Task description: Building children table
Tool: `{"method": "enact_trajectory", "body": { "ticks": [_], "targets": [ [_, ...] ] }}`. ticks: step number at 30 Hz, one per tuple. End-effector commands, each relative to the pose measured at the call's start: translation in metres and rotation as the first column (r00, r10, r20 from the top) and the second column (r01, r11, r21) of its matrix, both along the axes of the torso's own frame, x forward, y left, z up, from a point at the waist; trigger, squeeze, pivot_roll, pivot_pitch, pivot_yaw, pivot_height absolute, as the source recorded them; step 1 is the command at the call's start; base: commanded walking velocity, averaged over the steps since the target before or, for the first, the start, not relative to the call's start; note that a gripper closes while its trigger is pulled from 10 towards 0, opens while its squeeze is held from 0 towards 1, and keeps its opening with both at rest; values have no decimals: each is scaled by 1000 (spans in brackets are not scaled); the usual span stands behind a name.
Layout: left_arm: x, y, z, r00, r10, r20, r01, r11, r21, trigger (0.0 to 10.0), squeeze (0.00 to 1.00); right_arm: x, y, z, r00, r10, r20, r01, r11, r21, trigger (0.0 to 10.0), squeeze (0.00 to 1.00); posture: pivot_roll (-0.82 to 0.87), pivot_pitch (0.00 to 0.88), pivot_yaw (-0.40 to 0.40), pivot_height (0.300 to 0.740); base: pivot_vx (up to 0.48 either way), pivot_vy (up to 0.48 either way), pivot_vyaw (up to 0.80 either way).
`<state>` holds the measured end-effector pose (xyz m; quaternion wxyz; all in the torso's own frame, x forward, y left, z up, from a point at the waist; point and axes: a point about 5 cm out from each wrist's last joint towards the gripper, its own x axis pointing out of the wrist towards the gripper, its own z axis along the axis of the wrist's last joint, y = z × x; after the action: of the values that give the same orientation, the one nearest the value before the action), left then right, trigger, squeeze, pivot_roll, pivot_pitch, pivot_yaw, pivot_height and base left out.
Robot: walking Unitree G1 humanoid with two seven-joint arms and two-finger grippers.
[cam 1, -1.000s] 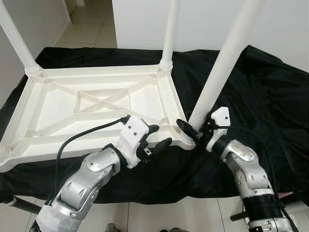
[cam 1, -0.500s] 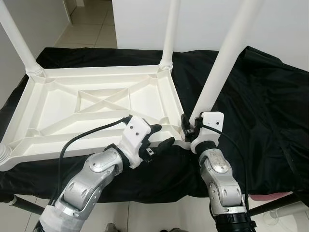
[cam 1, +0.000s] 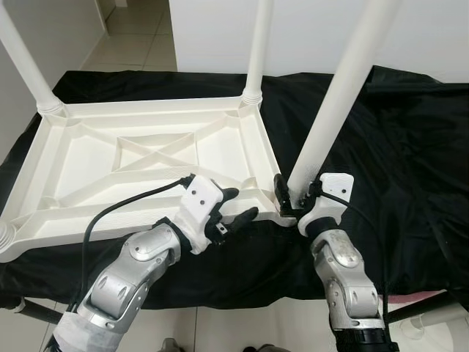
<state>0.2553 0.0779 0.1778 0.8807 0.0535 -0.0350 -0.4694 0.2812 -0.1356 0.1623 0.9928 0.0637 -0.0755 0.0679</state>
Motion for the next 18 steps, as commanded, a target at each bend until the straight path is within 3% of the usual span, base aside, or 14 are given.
{"method": "enact_trajectory", "body": {
  "ticks": [1,2,4,5,9,11,13,15,18],
  "targets": [
    [-2,1,-1,1000,-18,-14,18,1000,2,10000,0,-3,-3,0,1000,4,5,-4,1000,14,10000,1000,-65,138,-19,740,0,0,0],
    [-2,2,-1,1000,0,-14,0,1000,-6,10000,0,-7,-3,2,997,71,26,-71,997,30,10000,0,-64,146,-29,740,0,0,0],
    [-2,2,-1,1000,5,-10,-5,1000,-7,10000,0,-9,-3,3,995,94,35,-95,995,38,10000,0,-64,146,-29,740,0,0,0],
    [-5,1,0,1000,-4,-6,4,1000,-16,10000,0,-11,-4,3,985,164,48,-165,986,11,10000,0,-60,150,-36,740,0,0,0],
    [-7,0,0,1000,-20,-15,20,1000,-21,10000,0,-11,-5,2,977,210,45,-209,978,-21,10000,0,-57,150,-39,740,0,0,0],
    [-14,-1,-2,995,-85,-45,84,996,-19,10000,0,-12,-6,0,947,318,39,-315,946,-75,10000,0,-51,139,-38,740,0,0,0],
    [-14,-1,-2,995,-85,-45,84,996,-19,10000,0,-12,-6,0,947,318,39,-315,946,-75,10000,0,-51,139,-38,740,0,0,0],
    [-18,-2,-3,990,-127,-54,126,992,-9,10000,0,-8,-9,-1,911,411,24,-404,903,-147,10000,0,-55,127,-27,740,0,0,0],
    [-18,-3,-4,990,-133,-51,133,991,-1,10000,0,-5,-9,-1,892,451,11,-442,879,-179,10000,0,-55,127,-27,740,0,0,0]
  ]
}}
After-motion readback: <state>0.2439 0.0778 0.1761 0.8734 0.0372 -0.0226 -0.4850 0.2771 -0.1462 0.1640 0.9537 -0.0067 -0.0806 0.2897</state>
